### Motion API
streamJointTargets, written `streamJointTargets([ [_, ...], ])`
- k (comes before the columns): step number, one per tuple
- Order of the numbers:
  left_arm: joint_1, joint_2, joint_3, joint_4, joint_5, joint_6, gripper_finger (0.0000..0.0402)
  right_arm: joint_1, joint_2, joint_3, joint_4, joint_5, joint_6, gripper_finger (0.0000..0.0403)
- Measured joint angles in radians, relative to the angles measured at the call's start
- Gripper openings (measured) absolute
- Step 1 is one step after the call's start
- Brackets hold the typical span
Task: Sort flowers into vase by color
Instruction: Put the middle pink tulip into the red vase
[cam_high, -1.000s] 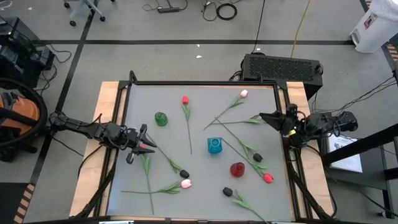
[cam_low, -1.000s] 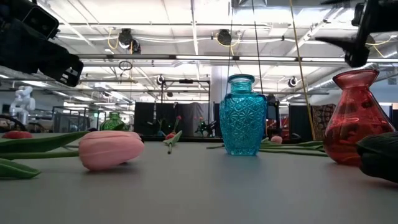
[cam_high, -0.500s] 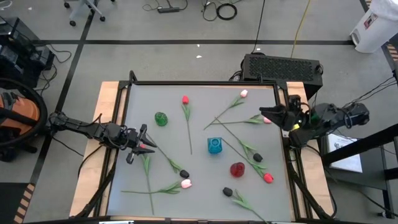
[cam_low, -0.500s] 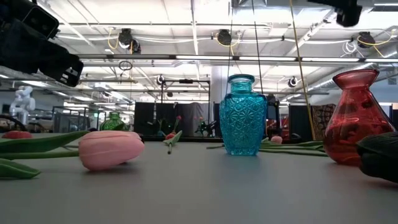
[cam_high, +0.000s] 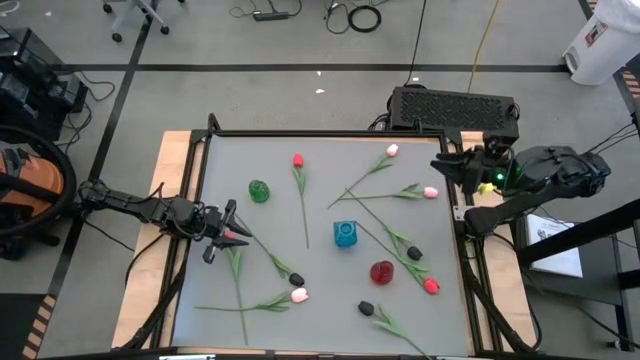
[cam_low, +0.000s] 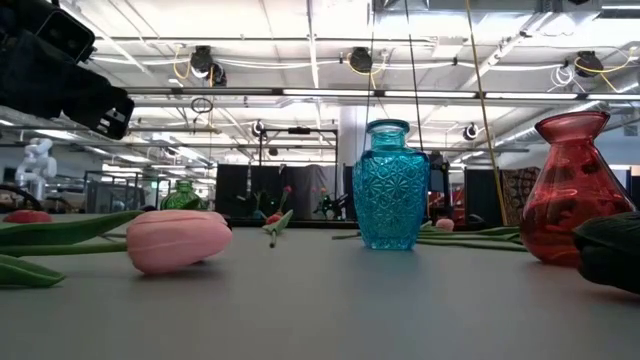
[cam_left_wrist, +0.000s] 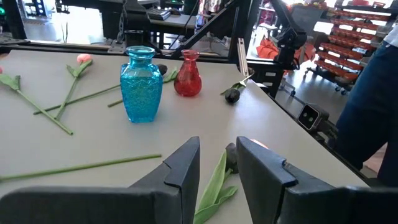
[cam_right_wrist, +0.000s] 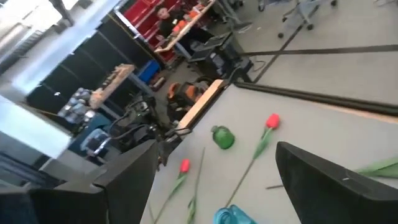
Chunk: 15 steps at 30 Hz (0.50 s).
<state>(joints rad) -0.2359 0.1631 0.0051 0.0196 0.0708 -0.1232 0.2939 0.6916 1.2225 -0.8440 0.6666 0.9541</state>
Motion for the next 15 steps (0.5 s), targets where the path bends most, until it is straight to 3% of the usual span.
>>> streamJointTargets([
  [8, 0.0, 0.0, 0.0, 0.0, 0.0, 0.0, 0.0112, -0.017, 0.029, 0.083, -0.178, 0.012, -0.024, 0.0318],
  [15, 0.0, 0.0, 0.0, 0.0, 0.0, 0.0, 0.0112, -0.026, 0.041, 0.084, -0.36, -0.096, -0.005, 0.0318],
])
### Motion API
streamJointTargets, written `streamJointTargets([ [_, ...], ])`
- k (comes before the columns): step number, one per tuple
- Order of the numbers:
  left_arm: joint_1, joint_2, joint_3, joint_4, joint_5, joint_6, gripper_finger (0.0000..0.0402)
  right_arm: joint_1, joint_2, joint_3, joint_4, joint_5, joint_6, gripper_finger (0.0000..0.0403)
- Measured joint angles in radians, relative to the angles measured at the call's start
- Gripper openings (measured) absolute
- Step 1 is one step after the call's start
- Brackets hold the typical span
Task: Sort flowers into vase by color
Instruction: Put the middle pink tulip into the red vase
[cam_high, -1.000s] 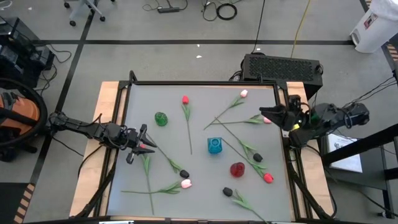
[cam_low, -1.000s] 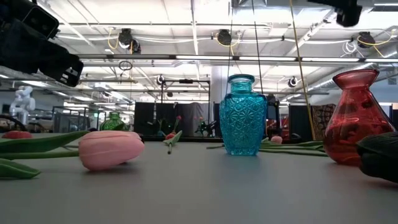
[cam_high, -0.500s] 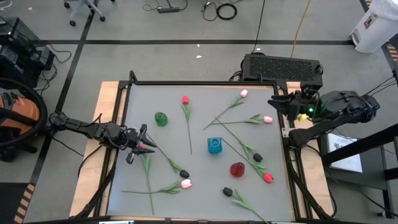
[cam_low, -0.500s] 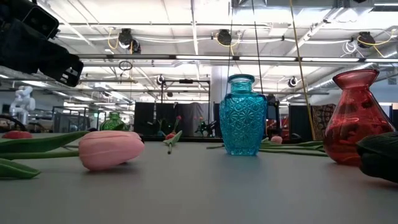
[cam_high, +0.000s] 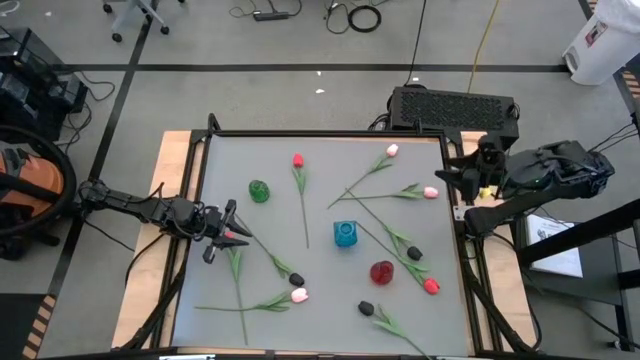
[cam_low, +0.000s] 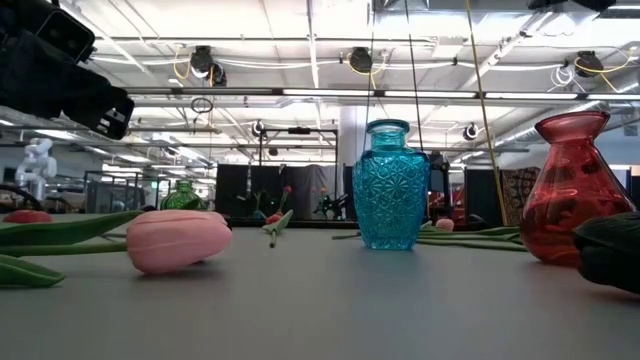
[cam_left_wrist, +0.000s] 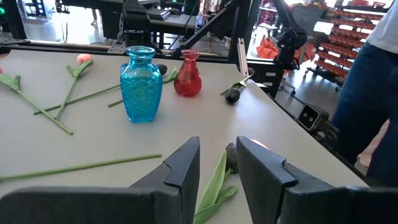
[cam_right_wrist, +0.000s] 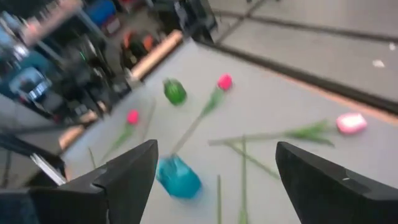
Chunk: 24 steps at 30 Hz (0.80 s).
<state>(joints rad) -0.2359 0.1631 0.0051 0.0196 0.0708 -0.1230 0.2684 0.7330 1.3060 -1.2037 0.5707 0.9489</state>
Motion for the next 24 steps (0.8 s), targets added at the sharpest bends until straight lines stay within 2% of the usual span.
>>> streamJointTargets([
  [6, 0.0, 0.0, 0.0, 0.0, 0.0, 0.0, 0.0112, -0.001, 0.035, 0.0, -0.114, -0.042, 0.166, 0.0318],
  [11, 0.0, 0.0, 0.0, 0.0, 0.0, 0.0, 0.0112, -0.001, 0.083, 0.0, -0.164, -0.052, 0.413, 0.0318],
  [14, 0.0, 0.0, 0.0, 0.0, 0.0, 0.0, 0.0112, -0.002, 0.125, 0.0, -0.181, -0.05, 0.582, 0.0318],
  [24, 0.0, 0.0, 0.0, 0.0, 0.0, 0.0, 0.0112, -0.028, 0.31, 0.0, -0.221, -0.051, 0.921, 0.0318],
])
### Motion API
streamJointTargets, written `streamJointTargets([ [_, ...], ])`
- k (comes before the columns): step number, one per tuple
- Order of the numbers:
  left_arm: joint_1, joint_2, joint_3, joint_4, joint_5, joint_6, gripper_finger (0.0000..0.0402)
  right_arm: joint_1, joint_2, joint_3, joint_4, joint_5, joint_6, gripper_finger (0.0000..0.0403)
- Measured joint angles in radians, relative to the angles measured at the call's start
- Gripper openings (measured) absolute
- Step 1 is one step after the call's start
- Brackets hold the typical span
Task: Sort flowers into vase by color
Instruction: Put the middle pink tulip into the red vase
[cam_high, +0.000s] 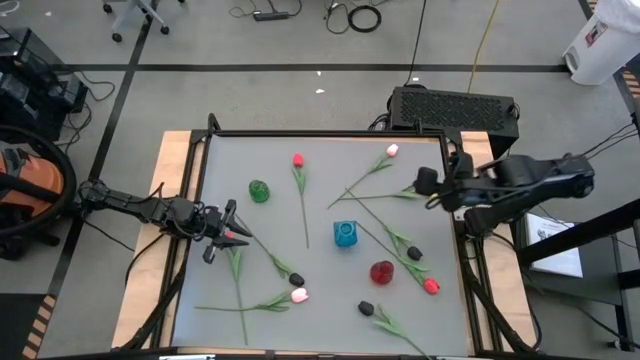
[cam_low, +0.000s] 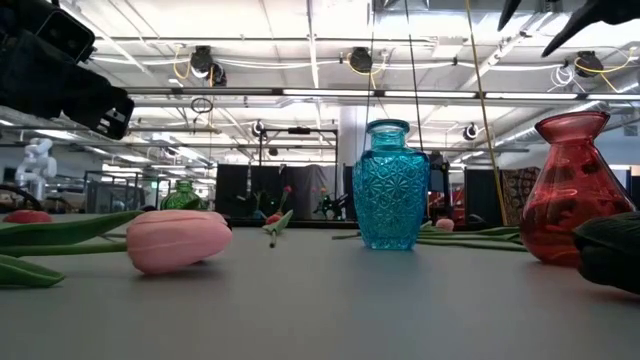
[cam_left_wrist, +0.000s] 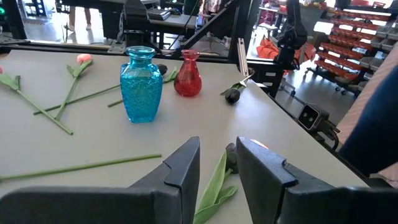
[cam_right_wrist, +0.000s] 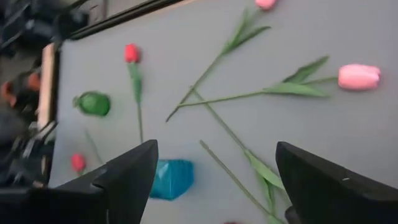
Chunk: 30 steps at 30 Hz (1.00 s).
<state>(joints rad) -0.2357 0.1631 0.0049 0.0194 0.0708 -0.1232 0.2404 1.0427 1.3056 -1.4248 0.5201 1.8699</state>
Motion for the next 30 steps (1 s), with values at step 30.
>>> streamJointTargets([
  [30, 0.0, 0.0, 0.0, 0.0, 0.0, 0.0, 0.0112, -0.384, 0.277, 0.0, -0.092, -0.167, 0.259, 0.0318],
])
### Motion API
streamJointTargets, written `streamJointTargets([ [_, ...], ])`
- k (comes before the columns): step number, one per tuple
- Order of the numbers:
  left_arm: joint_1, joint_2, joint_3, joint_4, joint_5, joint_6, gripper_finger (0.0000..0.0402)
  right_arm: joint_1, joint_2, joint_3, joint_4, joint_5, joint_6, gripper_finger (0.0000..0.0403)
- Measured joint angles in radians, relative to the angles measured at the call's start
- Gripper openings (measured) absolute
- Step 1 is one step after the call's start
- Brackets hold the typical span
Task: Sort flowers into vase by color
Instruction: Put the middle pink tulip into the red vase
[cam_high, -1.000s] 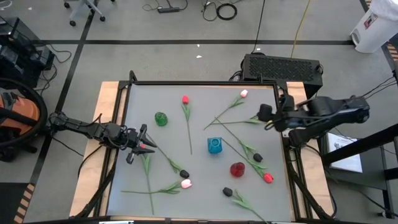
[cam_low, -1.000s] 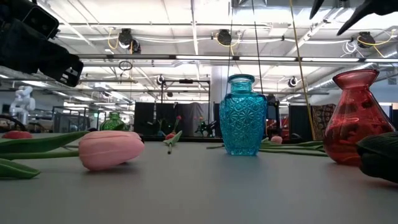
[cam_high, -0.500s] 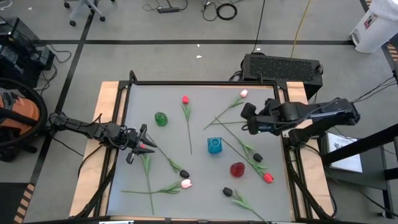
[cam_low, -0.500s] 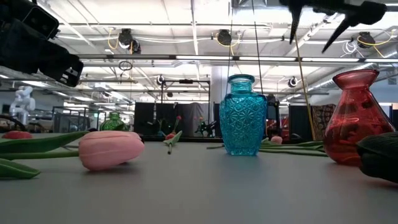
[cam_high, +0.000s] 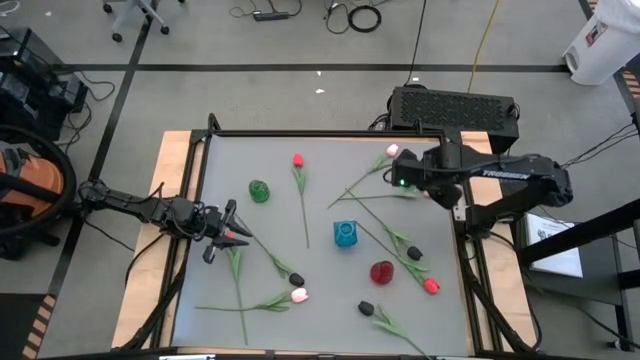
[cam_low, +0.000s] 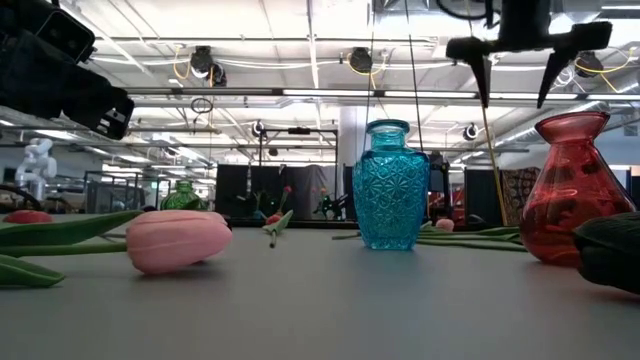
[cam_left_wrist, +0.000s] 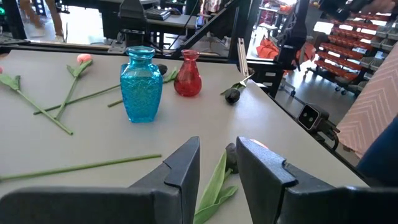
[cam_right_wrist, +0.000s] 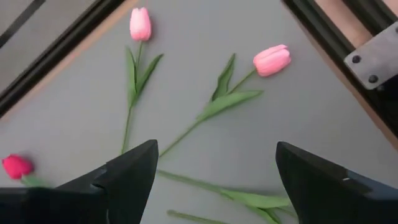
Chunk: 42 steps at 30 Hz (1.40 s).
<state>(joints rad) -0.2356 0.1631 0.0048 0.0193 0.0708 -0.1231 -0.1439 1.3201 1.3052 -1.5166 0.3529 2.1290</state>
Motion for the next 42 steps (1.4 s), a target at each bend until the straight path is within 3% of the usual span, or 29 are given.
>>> streamJointTargets([
  [10, 0.0, 0.0, 0.0, 0.0, 0.0, 0.0, 0.0112, -0.293, -0.015, -0.119, 0.182, -0.177, -0.338, 0.0318],
  [16, 0.0, 0.0, 0.0, 0.0, 0.0, 0.0, 0.0112, -0.407, -0.015, -0.227, 0.36, -0.27, -0.429, 0.0318],
  [25, 0.0, 0.0, 0.0, 0.0, 0.0, 0.0, 0.0112, -0.466, -0.015, -0.372, 0.392, -0.357, -0.414, 0.0318],
  [35, 0.0, 0.0, 0.0, 0.0, 0.0, 0.0, 0.0112, -0.466, -0.015, -0.502, 0.649, -0.355, -0.231, 0.0318],
  [42, 0.0, 0.0, 0.0, 0.0, 0.0, 0.0, 0.0112, -0.465, -0.015, -0.571, 0.678, -0.351, -0.208, 0.0318],
])
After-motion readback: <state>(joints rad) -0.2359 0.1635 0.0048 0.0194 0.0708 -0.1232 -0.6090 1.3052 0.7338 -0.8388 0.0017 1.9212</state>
